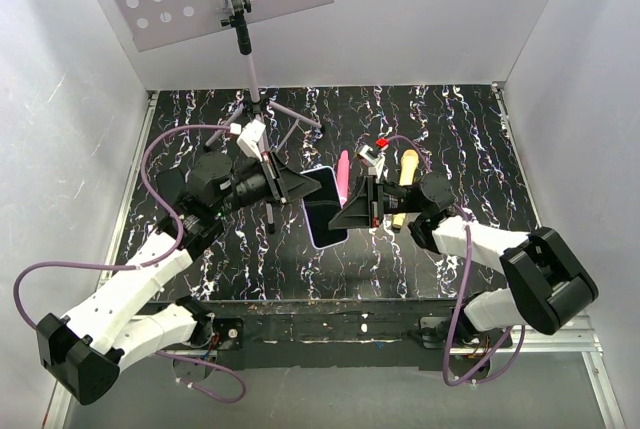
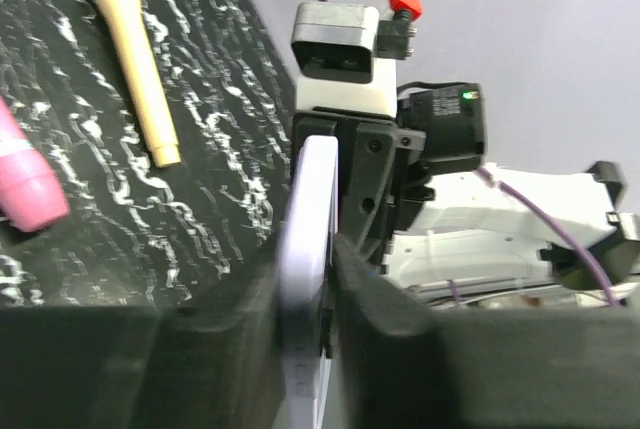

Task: Take the phone out of the phone case
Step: Remove the phone case from the phone.

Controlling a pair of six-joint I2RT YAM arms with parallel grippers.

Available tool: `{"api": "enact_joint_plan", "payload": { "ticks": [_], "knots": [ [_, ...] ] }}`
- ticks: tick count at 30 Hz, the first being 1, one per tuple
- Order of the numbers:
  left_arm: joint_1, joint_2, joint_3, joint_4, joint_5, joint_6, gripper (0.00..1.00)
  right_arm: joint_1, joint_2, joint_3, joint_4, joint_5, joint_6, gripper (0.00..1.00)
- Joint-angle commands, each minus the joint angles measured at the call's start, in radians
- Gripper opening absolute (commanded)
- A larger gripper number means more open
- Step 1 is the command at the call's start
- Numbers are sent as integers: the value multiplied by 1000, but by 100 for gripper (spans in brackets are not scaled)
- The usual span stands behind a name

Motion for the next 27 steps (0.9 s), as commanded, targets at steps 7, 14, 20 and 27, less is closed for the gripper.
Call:
{"api": "enact_joint_plan", "payload": {
  "ticks": [7,14,20,27],
  "knots": [
    [24,125,169,-239,156,190,16,13,74,48,261,-11,119,1],
    [78,115,110,-78,216,72,0,14,8,62,-94,6,-82,4],
    [83,36,-13,149,52,-130,0,14,-175,106,-680,242,-392,66],
    [101,-39,-70,292,-66,-216,0,13,-196,128,-684,238,-323,71]
  ]
}}
